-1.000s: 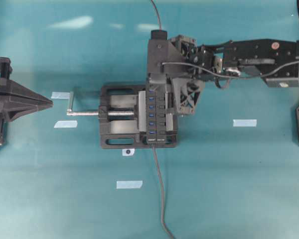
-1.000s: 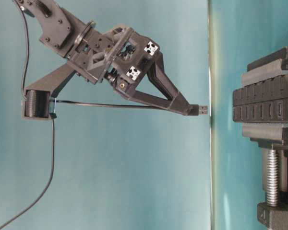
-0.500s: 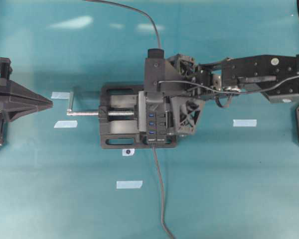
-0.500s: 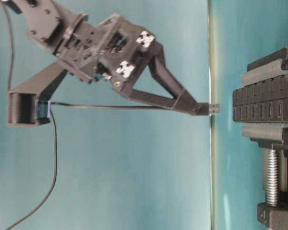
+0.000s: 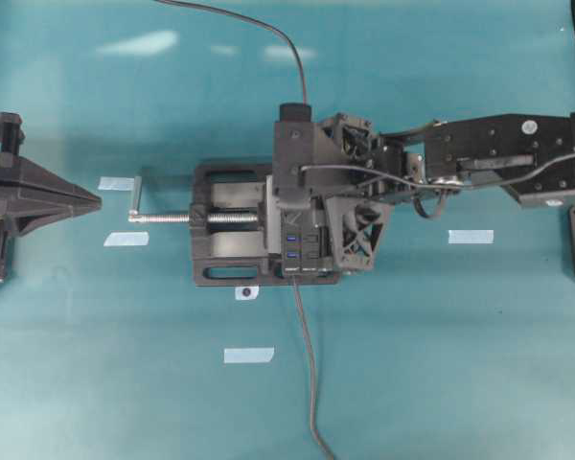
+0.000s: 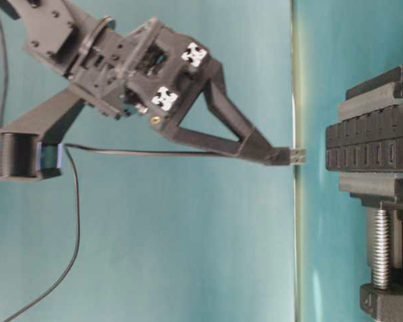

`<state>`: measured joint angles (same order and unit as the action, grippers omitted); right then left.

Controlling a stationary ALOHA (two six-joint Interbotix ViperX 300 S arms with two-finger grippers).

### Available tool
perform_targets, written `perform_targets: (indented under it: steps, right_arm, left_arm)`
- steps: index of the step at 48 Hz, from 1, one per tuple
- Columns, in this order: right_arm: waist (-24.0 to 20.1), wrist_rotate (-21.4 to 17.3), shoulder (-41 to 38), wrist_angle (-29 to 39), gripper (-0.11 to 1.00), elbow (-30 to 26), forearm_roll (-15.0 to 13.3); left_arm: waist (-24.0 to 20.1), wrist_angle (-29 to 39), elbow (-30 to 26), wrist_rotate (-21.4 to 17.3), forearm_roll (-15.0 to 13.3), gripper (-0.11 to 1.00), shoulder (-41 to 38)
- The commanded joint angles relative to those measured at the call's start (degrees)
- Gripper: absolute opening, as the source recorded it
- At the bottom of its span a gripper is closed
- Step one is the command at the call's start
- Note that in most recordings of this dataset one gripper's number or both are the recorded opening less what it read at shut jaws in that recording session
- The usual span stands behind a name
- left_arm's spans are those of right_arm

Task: Insert the USB into the front port of the fixed hub.
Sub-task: 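Carry the plug around to the hub's front port with the right gripper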

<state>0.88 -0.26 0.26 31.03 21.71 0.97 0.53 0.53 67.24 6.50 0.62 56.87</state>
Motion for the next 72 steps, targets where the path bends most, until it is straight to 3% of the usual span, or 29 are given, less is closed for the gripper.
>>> perform_targets:
  steps: [1,35,72]
  right_arm:
    - [-0.7,-0.8,0.8,0.8,0.09,-1.9,0.1]
    - [-3.4,-0.8,-3.0,-0.9,0.09,-1.4,0.0]
    - [-3.4,-0.7,-5.3,-1.1,0.09,-1.1,-0.3]
  left_arm:
    - [0.2,-0.4,-0.8,0.1,0.1,0.00,-0.4]
    - [0.4,-0.4,-1.0,0.1,0.1,0.00,-0.5]
    - [1.2,-0.4,-0.9,0.3,0.1,0.00,-0.6]
